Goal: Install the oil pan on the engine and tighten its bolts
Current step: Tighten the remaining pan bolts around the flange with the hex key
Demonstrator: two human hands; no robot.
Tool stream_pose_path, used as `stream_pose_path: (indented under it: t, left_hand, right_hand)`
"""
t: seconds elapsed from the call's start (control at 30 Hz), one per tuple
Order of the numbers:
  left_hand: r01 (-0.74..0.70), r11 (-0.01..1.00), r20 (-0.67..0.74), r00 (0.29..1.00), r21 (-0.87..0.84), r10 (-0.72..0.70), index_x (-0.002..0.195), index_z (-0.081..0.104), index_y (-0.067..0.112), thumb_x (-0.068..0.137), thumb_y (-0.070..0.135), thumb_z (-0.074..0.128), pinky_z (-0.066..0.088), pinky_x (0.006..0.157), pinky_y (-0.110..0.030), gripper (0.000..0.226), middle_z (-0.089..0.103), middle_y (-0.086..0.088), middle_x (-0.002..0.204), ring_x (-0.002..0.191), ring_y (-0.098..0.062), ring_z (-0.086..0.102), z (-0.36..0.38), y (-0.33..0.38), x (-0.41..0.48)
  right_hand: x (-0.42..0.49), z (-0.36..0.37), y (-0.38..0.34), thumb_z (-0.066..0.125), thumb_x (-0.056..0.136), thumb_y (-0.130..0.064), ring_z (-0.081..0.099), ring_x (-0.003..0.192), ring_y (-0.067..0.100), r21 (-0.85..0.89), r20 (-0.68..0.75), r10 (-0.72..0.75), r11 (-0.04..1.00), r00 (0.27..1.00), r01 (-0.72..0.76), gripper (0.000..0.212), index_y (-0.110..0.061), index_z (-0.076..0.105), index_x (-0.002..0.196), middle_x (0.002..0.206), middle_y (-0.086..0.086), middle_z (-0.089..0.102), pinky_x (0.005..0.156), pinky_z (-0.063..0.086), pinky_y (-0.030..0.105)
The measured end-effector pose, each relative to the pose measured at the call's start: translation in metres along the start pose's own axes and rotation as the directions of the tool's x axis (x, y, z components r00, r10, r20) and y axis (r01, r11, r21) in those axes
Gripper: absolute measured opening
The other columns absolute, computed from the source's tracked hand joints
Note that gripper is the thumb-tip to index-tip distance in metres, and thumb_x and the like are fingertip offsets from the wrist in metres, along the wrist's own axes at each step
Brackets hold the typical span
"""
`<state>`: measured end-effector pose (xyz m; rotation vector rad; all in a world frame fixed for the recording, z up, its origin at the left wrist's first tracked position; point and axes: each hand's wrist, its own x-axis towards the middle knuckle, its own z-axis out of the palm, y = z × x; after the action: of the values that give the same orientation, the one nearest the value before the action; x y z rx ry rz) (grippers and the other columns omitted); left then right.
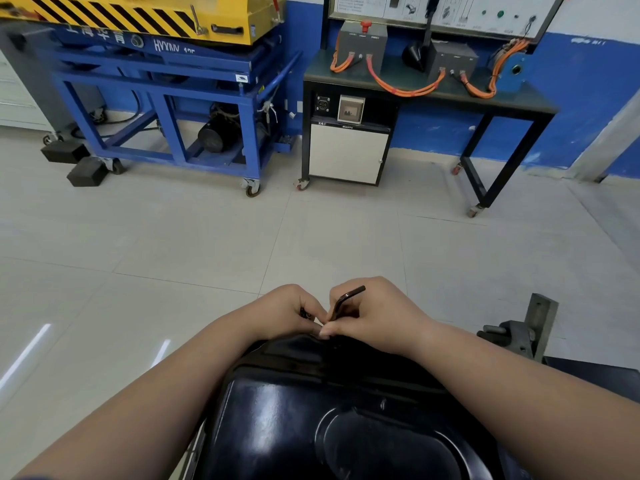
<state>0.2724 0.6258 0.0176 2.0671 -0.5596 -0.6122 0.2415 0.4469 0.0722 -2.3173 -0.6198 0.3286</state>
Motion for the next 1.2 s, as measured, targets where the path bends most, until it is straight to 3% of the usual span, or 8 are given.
stream_pose_path:
  t: [0.2,0.3,0.5,0.63,0.8,0.9,1.07,1.2]
  left_hand:
    - [0.005,0.999,0.017,1.0,-0.04,-0.004,0.054,0.066,0.044,0.078,0.007,0.069,0.04,0.061,-0.009,0.044,0.061,0.019,0.056,0.057,0.007,0.053,0.001,0.001,-0.002]
    - [0.002,0.998,0.026,1.0,-0.07,0.0,0.05,0.063,0.033,0.077,0.008,0.07,0.04,0.065,-0.019,0.038,0.055,0.013,0.055,0.06,0.0,0.049,0.002,0.001,-0.001]
    - [-0.014,1.0,0.0,1.0,-0.025,0.014,0.049,0.063,0.044,0.077,0.012,0.073,0.032,0.06,-0.024,0.044,0.045,0.007,0.052,0.06,-0.01,0.04,0.002,0.001,-0.001]
    - [-0.006,1.0,-0.008,1.0,-0.012,0.006,0.053,0.065,0.048,0.077,0.016,0.074,0.031,0.054,-0.022,0.041,0.044,0.01,0.047,0.057,-0.009,0.038,0.001,0.004,-0.002]
    - [0.005,0.999,0.006,1.0,-0.031,-0.005,0.049,0.063,0.038,0.076,0.017,0.071,0.037,0.061,-0.025,0.035,0.054,0.005,0.058,0.062,-0.009,0.046,0.002,0.002,-0.002]
    - [0.008,0.999,-0.001,1.0,-0.042,-0.008,0.044,0.054,0.029,0.078,0.007,0.069,0.036,0.059,-0.018,0.043,0.048,0.015,0.047,0.058,0.0,0.045,0.003,0.0,-0.001]
    - [0.013,1.0,0.019,1.0,0.004,-0.013,0.054,0.056,0.028,0.077,0.007,0.071,0.032,0.053,-0.013,0.034,0.044,0.016,0.043,0.049,0.003,0.038,0.002,0.0,0.0]
    - [0.017,1.0,-0.013,1.0,0.009,-0.017,0.051,0.064,0.043,0.076,0.015,0.074,0.029,0.05,-0.017,0.039,0.042,0.01,0.048,0.053,-0.006,0.035,0.002,0.001,0.0]
  right_hand:
    - [-0.003,0.001,-0.001,0.065,0.085,-0.017,0.065,0.077,0.014,0.0,0.064,-0.04,0.999,0.997,0.04,0.012,-0.029,0.068,0.087,0.094,-0.003,0.071,0.074,0.048,0.025]
    - [-0.007,0.0,0.002,0.055,0.09,-0.011,0.067,0.087,0.018,0.019,0.055,-0.006,1.0,0.998,0.005,0.018,-0.017,0.07,0.1,0.094,0.003,0.072,0.085,0.05,0.035]
    - [-0.007,0.002,0.003,0.071,0.079,-0.013,0.067,0.08,0.024,0.122,-0.057,0.051,0.992,0.997,-0.044,0.008,-0.01,0.075,0.085,0.08,0.008,0.073,0.081,0.052,0.043]
    - [-0.001,0.005,0.004,0.08,0.07,-0.02,0.063,0.077,0.037,0.181,-0.074,0.07,0.982,0.995,-0.056,0.023,-0.002,0.065,0.07,0.075,0.019,0.068,0.074,0.051,0.048]
    - [-0.002,0.006,0.005,0.073,0.078,-0.018,0.066,0.074,0.026,0.152,-0.009,0.052,0.987,0.999,-0.05,0.011,-0.01,0.067,0.083,0.076,0.007,0.069,0.076,0.052,0.045]
    - [-0.006,0.007,0.007,0.058,0.088,-0.004,0.069,0.082,0.021,0.186,0.018,0.032,0.982,0.999,-0.035,0.013,0.002,0.064,0.098,0.092,0.002,0.072,0.085,0.052,0.044]
    - [-0.003,0.006,0.009,0.067,0.082,-0.013,0.064,0.082,0.031,0.093,-0.034,0.043,0.995,0.998,-0.04,0.011,-0.004,0.072,0.088,0.082,0.016,0.07,0.08,0.051,0.045]
    - [-0.001,0.006,0.006,0.08,0.07,-0.019,0.057,0.063,0.012,0.114,-0.084,0.055,0.992,0.995,-0.046,0.014,-0.009,0.07,0.071,0.066,-0.003,0.068,0.064,0.046,0.029]
